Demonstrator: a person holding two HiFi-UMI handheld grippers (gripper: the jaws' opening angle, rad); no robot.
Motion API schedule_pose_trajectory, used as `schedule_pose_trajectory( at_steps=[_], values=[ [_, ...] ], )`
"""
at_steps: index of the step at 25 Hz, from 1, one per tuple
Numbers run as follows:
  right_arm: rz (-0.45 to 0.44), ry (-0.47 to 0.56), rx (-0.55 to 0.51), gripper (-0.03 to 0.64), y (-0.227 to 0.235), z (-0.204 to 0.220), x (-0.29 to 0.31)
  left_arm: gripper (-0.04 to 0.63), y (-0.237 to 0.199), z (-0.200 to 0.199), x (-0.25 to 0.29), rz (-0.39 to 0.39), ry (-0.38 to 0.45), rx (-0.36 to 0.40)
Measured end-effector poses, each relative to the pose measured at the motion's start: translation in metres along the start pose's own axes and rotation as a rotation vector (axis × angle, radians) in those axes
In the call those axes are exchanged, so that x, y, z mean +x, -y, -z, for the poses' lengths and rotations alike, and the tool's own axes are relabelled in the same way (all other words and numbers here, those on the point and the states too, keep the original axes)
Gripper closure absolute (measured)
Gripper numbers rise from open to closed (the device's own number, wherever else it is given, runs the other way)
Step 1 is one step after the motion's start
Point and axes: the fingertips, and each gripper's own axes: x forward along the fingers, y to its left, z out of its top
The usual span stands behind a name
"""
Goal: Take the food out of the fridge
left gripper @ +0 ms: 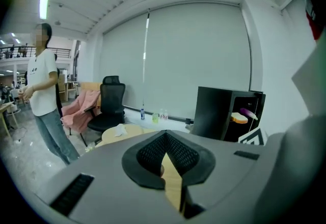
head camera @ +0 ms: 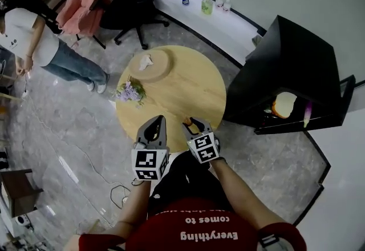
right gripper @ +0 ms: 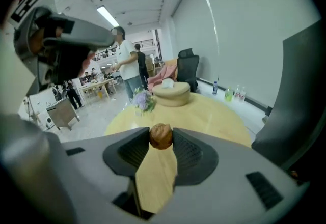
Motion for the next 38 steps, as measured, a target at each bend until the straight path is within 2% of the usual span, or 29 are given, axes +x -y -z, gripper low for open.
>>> schedule_pose_trajectory(
  at_steps=[4,10,19,26,31,35,38],
  values=[
    [-0.031,-0.102,0.025,0.468,0.000,0.044,0.029,0.589,-0.015,0.011,-0.005,-0.039,-0.015,-0.017],
    [-0.013,-0.196,0.021,0.468,0.007,0.087,0.053,0.589,-0.023,0.024,-0.009,-0.047,-0.048,-0.045],
    [-0.022,-0.280,-0.056,0.468,0.004,0.115,0.053,0.589,-0.017,0.030,-0.005,-0.027,-0.063,-0.046],
    [-0.065,-0.287,-0.081,0.466,-0.004,0.116,0.049,0.589,-0.008,0.026,0.001,0.007,-0.066,-0.028],
    [-0.044,-0.244,-0.095,0.466,-0.005,0.106,0.035,0.589,-0.002,0.030,0.005,0.029,-0.085,-0.034],
    [0.003,-0.187,-0.028,0.466,-0.002,0.099,0.020,0.589,0.005,0.034,0.006,0.047,-0.115,0.002],
    [0.015,-0.174,0.001,0.466,-0.002,0.098,0.014,0.589,0.005,0.033,0.008,0.037,-0.105,-0.005]
  ],
)
